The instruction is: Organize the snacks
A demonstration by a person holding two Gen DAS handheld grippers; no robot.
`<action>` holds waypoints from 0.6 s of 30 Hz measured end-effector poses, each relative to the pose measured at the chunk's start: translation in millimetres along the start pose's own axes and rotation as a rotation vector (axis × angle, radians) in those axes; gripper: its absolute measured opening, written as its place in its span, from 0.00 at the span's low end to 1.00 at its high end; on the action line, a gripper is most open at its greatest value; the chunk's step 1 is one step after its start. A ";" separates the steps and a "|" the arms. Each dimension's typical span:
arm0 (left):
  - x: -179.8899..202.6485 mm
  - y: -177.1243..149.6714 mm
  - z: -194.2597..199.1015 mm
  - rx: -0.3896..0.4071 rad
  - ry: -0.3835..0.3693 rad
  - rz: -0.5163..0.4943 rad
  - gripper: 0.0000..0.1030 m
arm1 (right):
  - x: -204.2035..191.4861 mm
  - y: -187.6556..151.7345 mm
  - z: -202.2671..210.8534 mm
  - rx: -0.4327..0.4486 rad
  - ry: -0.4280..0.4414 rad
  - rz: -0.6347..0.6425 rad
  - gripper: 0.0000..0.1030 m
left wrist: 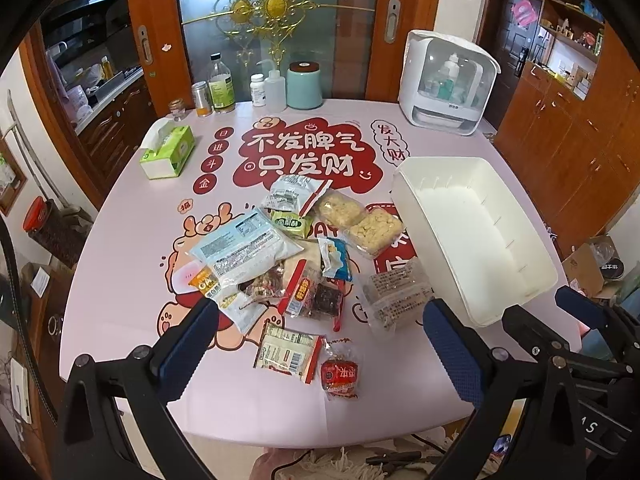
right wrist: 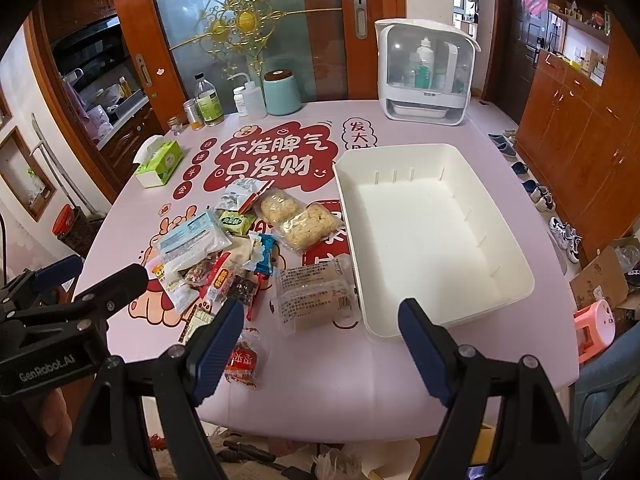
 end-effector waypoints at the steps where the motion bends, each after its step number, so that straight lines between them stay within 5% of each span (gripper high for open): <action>1: 0.9 -0.8 -0.7 -0.005 -0.001 0.000 0.98 | -0.3 0.1 0.6 0.001 -0.001 0.001 0.78; 18: 8.7 -8.9 0.9 -0.010 0.009 0.001 0.98 | 10.6 6.1 10.7 0.037 0.003 0.015 0.78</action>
Point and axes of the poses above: each gripper's, at about its wrist camera, not at the fingertips, and z roughly against the way its jaws point, x to its right, y to its top, the point moved 6 cm from there along -z, roughly the way its jaws point, and after that the axes turned 4 degrees about y, right-handed, at the moved point
